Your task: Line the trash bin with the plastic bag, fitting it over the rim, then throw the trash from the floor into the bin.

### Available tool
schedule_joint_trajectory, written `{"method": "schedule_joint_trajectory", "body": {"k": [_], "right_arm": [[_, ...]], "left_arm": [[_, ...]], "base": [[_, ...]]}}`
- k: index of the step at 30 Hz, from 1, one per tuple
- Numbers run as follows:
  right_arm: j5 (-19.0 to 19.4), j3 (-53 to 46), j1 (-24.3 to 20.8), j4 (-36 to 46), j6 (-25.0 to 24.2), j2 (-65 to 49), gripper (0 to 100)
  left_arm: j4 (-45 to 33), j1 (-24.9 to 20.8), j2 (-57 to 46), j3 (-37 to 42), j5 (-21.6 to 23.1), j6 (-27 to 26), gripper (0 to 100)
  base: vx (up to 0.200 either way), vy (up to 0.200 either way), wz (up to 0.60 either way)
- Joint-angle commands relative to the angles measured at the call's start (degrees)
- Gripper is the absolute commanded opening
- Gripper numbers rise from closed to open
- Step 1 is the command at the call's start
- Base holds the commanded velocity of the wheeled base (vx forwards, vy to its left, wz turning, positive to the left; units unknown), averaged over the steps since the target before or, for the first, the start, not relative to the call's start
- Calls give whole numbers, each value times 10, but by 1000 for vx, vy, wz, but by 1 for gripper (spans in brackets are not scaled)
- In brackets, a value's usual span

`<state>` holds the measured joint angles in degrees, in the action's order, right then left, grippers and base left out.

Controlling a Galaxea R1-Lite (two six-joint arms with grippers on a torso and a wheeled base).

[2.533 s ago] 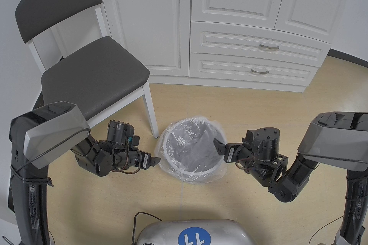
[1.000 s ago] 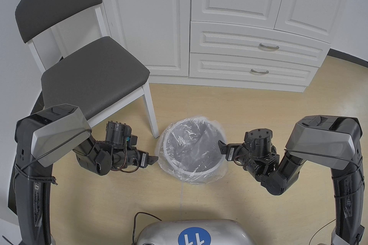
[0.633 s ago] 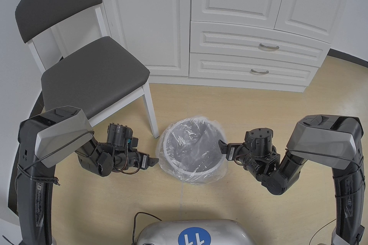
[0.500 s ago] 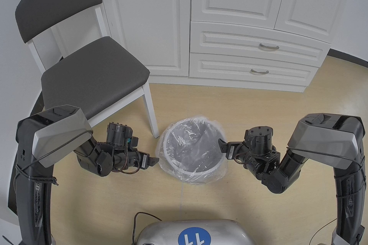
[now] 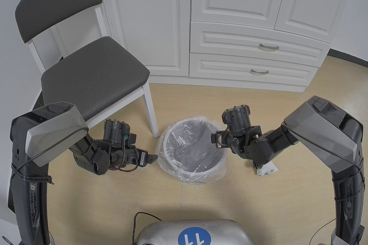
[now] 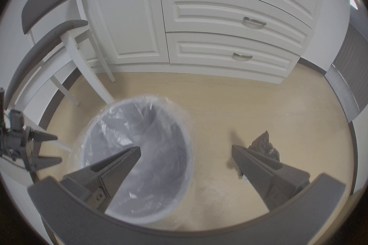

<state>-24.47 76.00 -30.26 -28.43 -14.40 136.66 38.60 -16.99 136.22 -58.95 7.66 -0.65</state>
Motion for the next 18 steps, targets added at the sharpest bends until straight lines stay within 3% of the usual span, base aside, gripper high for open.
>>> {"method": "schedule_joint_trajectory", "body": {"k": [1, 15, 18], "right_arm": [[-42, 142, -21, 102, -1, 69, 100], [-91, 209, -74, 131, 35, 131, 100], [-128, 202, -74, 131, 67, 131, 100]], "left_arm": [[3, 5, -21, 10, 0, -1, 100], [5, 9, -27, 10, 0, -1, 100], [5, 12, -30, 12, -1, -1, 100]], "base": [[0, 0, 0], [0, 0, 0], [0, 0, 0]]}}
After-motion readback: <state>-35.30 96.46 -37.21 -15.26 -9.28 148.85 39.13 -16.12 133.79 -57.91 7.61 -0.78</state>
